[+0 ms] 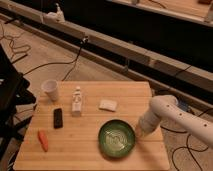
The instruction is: Push the ceramic bowl across the table
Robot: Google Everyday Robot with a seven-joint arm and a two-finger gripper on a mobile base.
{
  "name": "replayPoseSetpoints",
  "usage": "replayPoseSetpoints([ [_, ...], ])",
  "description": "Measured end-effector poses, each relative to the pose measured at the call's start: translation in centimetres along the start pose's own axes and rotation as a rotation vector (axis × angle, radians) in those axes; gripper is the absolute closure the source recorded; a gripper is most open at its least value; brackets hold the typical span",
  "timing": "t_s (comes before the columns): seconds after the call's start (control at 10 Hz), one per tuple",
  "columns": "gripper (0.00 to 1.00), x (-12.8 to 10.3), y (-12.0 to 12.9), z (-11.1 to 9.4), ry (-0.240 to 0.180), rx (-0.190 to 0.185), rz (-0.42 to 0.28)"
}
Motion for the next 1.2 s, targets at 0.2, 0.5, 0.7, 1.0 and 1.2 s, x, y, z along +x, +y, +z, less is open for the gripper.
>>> replayPoseSetpoints([
  [0.2, 1.00, -1.1, -0.9, 1.0, -0.017, -0.009, -0.010],
  [0.5, 1.00, -3.2, -2.2, 1.3, -0.032, -0.003, -0.051],
  [0.7, 1.00, -5.5, -3.0, 1.4, -0.047, -0.006, -0.109],
  [1.0, 1.00, -8.7, -3.4, 1.9, -0.079, -0.025, -0.178],
  [1.2, 1.00, -10.7, -3.5, 2.6, -0.103, -0.051, -0.216],
])
